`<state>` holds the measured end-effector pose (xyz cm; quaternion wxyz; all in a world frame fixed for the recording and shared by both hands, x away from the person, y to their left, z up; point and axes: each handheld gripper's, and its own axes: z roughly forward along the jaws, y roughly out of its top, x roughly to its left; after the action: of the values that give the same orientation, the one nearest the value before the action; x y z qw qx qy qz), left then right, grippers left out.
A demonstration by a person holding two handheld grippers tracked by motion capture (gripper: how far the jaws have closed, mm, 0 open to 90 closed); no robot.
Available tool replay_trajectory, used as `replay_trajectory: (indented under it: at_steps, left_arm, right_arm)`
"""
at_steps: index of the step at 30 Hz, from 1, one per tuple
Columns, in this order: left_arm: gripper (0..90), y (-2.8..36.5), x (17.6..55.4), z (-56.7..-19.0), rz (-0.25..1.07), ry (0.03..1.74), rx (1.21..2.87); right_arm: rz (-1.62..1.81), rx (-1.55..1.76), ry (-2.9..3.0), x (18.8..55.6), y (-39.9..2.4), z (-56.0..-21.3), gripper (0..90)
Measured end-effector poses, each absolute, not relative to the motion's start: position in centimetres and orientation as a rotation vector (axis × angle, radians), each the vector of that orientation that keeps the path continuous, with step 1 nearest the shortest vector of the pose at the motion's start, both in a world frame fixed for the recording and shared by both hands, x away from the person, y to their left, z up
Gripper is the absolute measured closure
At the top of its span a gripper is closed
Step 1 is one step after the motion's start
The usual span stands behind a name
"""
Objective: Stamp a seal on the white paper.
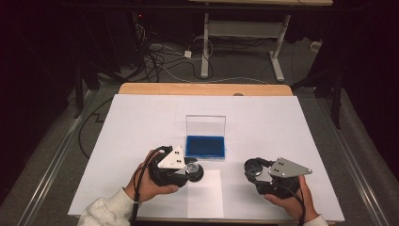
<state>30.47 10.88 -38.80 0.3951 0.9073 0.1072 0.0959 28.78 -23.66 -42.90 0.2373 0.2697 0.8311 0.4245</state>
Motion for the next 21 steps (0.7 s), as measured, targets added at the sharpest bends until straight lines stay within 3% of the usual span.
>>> replay_trajectory:
  at_steps: [21]
  left_arm:
    - [54.7, 8.7, 29.4, -40.7, 0.193, 0.224, 2.361]
  right_arm:
    - [1.145, 0.732, 2.295, 28.8, -23.4, -43.1, 38.3]
